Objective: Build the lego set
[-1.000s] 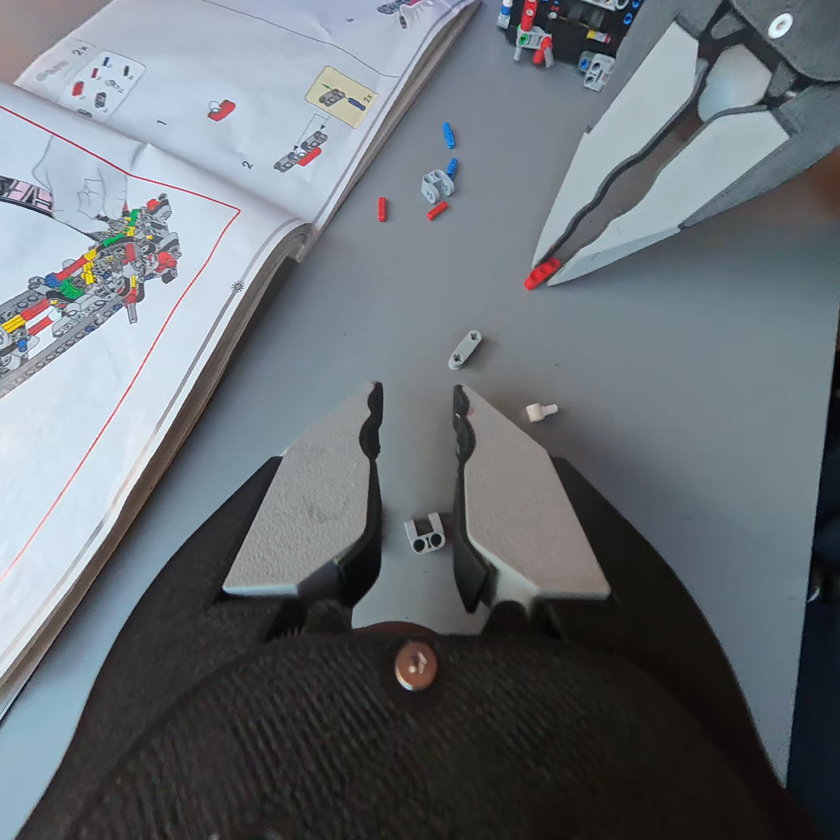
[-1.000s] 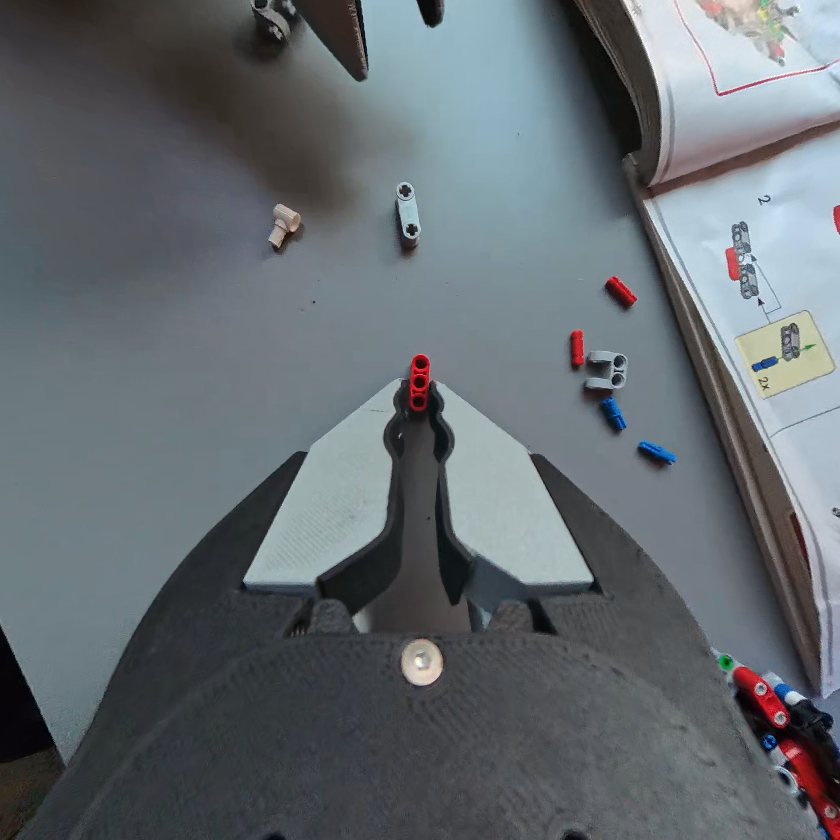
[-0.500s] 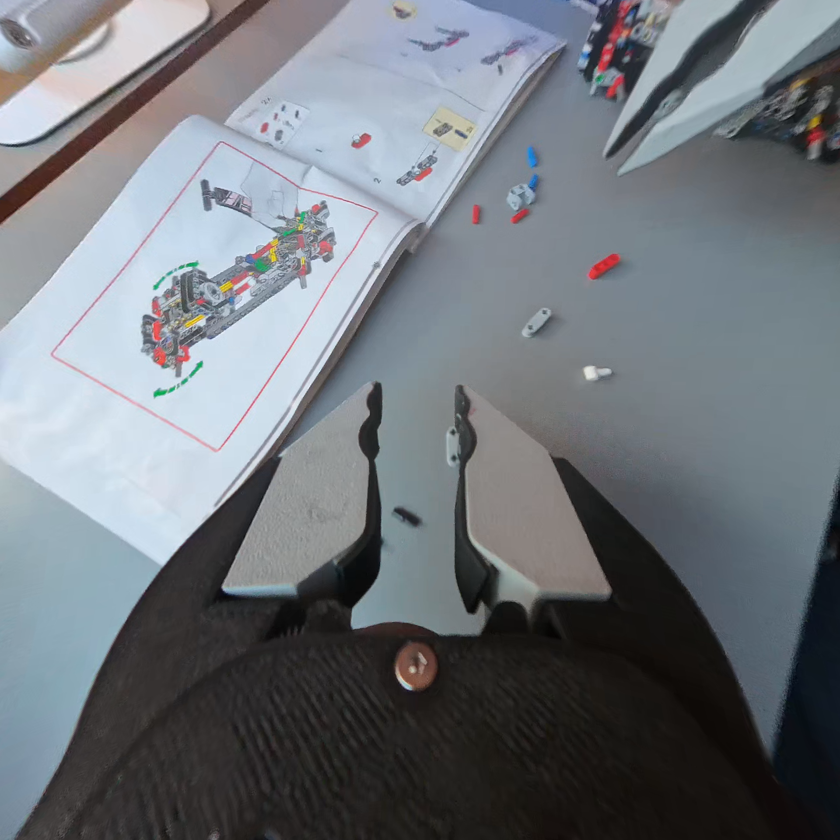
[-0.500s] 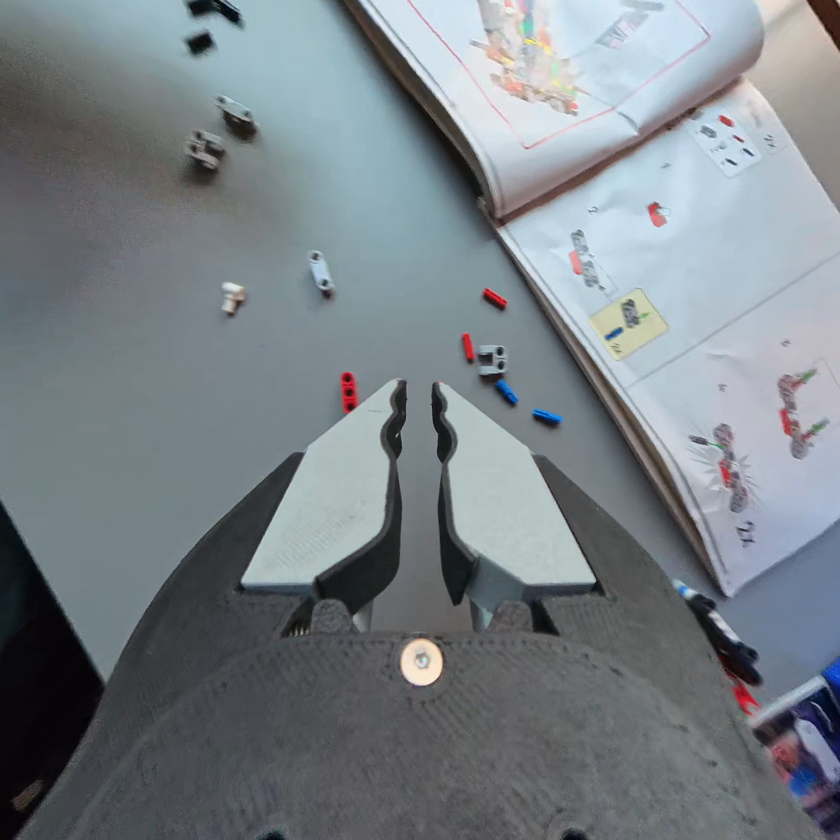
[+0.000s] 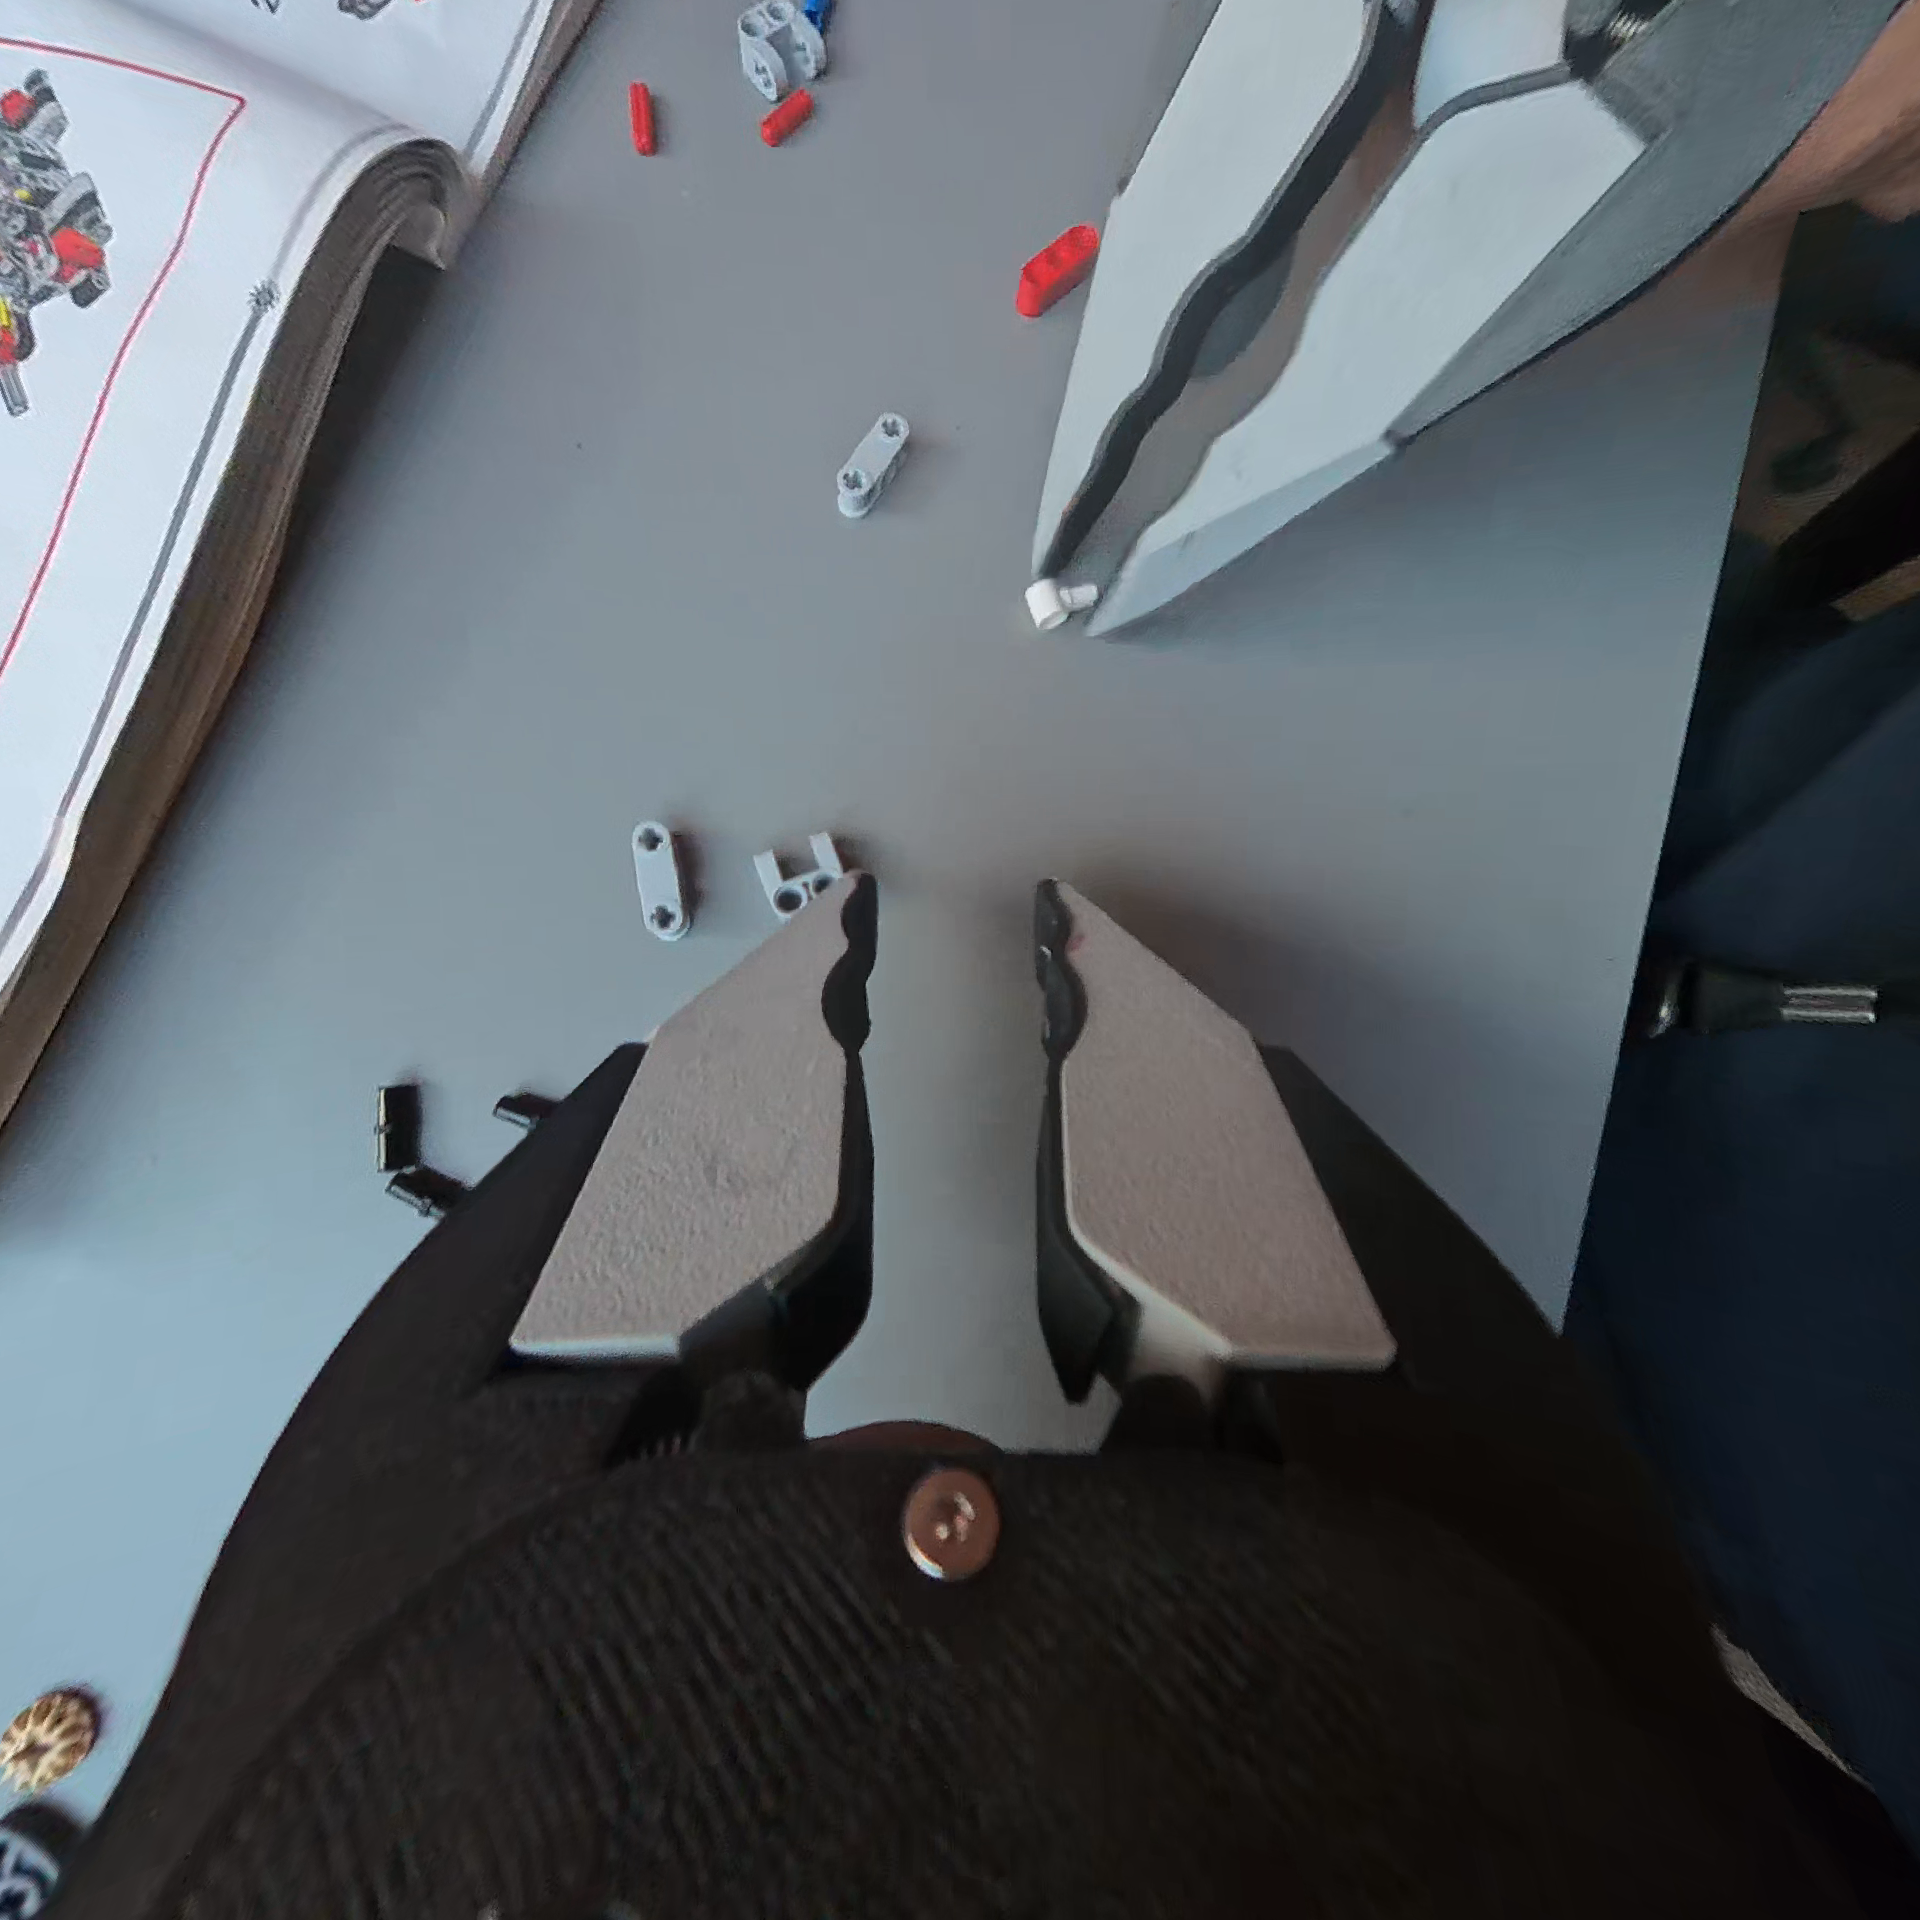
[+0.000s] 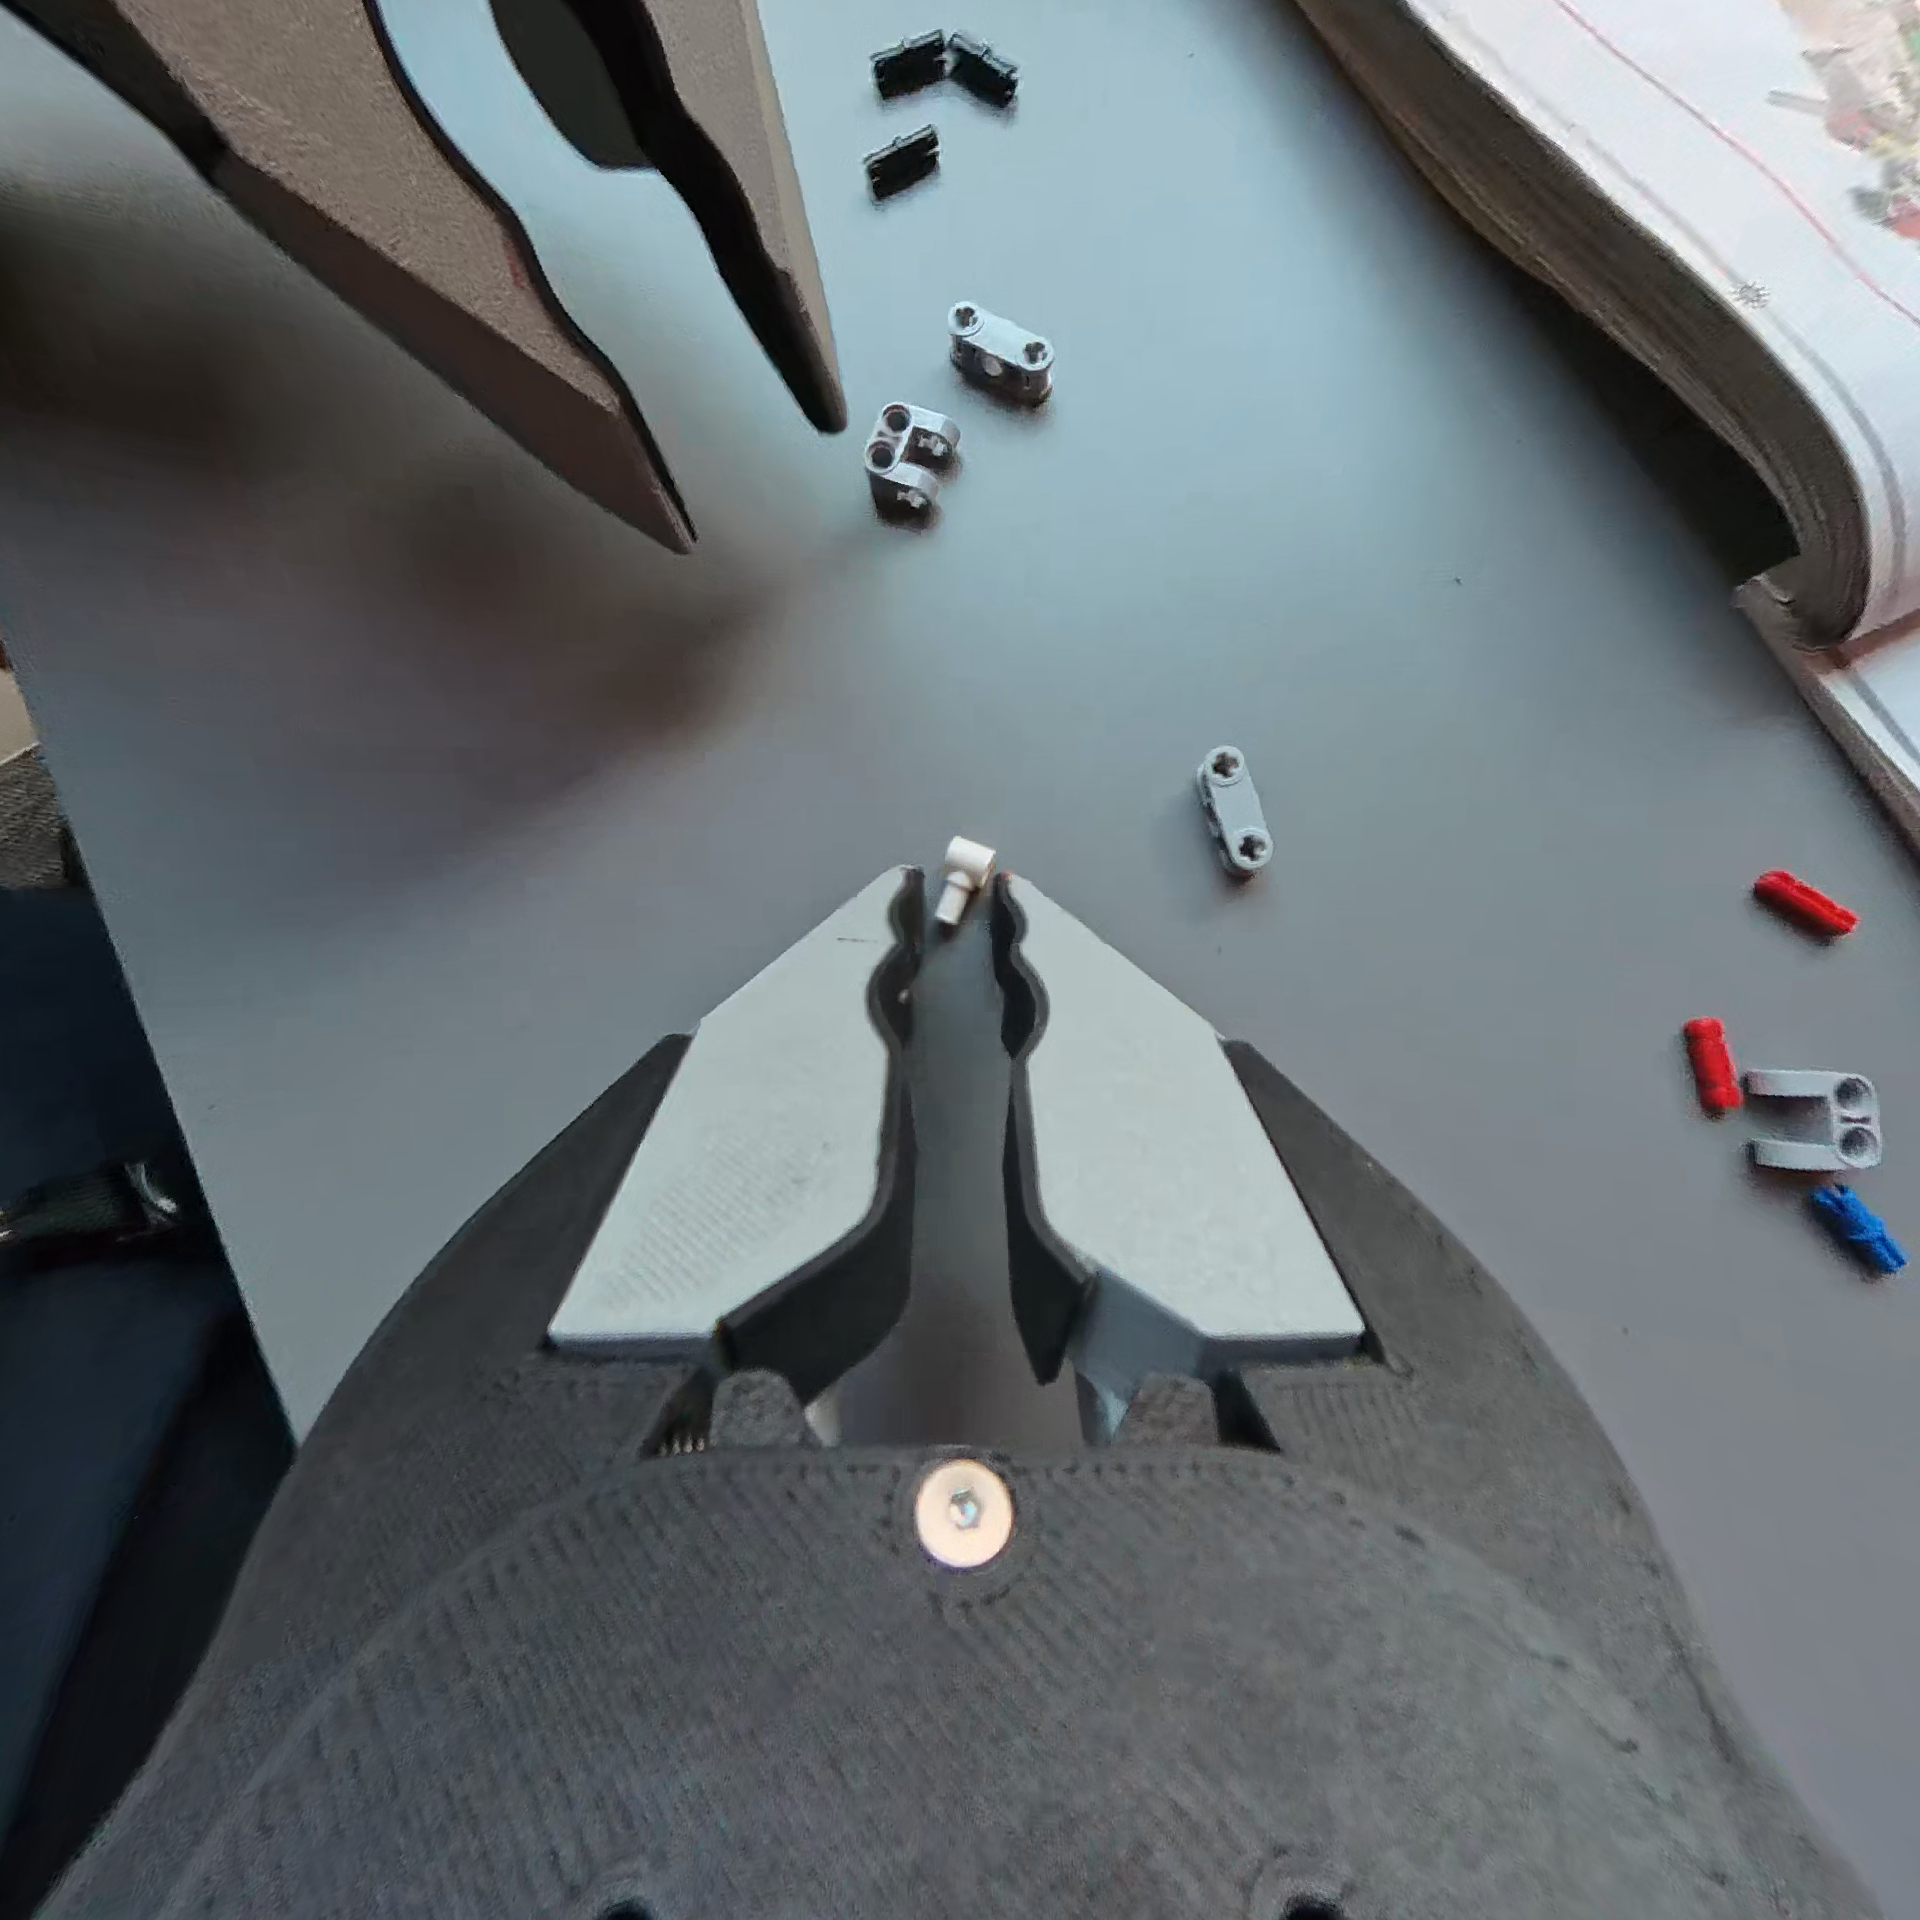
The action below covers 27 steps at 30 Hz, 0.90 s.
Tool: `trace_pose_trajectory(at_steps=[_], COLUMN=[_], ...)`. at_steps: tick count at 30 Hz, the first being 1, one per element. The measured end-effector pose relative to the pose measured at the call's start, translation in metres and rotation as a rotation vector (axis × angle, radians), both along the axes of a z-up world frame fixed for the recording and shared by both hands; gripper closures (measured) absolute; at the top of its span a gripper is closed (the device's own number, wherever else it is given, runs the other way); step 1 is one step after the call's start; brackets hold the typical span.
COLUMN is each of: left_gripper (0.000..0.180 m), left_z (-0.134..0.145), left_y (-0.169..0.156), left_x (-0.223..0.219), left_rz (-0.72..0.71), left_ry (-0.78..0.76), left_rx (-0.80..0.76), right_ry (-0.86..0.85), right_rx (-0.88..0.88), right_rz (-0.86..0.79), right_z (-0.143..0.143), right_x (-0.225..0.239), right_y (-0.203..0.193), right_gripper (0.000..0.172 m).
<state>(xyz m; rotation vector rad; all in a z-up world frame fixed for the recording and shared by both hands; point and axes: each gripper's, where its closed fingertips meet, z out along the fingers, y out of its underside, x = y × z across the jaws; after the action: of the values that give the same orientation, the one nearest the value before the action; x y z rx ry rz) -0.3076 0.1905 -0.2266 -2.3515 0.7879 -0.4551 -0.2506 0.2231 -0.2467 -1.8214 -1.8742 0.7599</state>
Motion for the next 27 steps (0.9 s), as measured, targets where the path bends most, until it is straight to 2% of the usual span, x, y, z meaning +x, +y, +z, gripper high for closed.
trace_pose_trajectory(at_steps=[1, 3, 6, 13, 15, 17, 18, 20, 21, 23, 24, 27], left_gripper=[0.153, 0.153, 0.150, 0.147, 0.151, 0.156, 0.161, 0.152, 0.153, 0.165, 0.167, 0.157], left_z=[0.001, 0.002, 0.004, 0.051, 0.065, 0.069, 0.065, 0.040, 0.036, 0.037, 0.032, 0.010], left_y=[0.002, 0.004, 0.013, 0.031, 0.033, 0.032, 0.034, 0.041, 0.036, 0.009, -0.001, -0.008], left_x=[0.003, 0.014, 0.027, 0.058, 0.061, 0.069, 0.068, 0.042, 0.032, 0.042, 0.040, 0.010], left_rz=[0.002, -0.012, -0.020, -0.060, -0.057, -0.084, -0.077, -0.008, 0.014, -0.087, -0.090, 0.066], left_ry=[-0.009, -0.042, -0.042, -0.002, 0.029, 0.052, 0.077, 0.177, 0.153, -0.040, -0.070, 0.011], left_rx=[0.014, 0.045, 0.135, 0.554, 0.657, 0.702, 0.695, 0.581, 0.541, 0.488, 0.446, 0.304], right_ry=[0.010, 0.025, 0.108, 0.560, 0.625, 0.655, 0.636, 0.526, 0.506, 0.509, 0.501, 0.471], right_rx=[0.021, 0.021, -0.088, -0.683, -0.868, -0.942, -0.916, -0.769, -0.688, -0.512, -0.438, -0.329], right_rz=[-0.010, -0.006, -0.019, -0.063, -0.055, -0.057, -0.089, -0.179, -0.191, -0.186, -0.185, -0.165], right_z=[-0.001, -0.001, 0.009, 0.083, 0.095, 0.097, 0.090, 0.063, 0.059, 0.059, 0.058, 0.053], right_x=[-0.002, -0.003, -0.005, -0.001, 0.004, 0.006, 0.005, 0.005, 0.007, 0.011, 0.012, 0.010], right_y=[0.003, 0.004, 0.000, -0.006, -0.007, -0.006, -0.003, 0.009, 0.014, 0.020, 0.022, 0.025], right_gripper=[0.169, 0.169, 0.169, 0.172, 0.172, 0.172, 0.172, 0.172, 0.172, 0.172, 0.172, 0.172])
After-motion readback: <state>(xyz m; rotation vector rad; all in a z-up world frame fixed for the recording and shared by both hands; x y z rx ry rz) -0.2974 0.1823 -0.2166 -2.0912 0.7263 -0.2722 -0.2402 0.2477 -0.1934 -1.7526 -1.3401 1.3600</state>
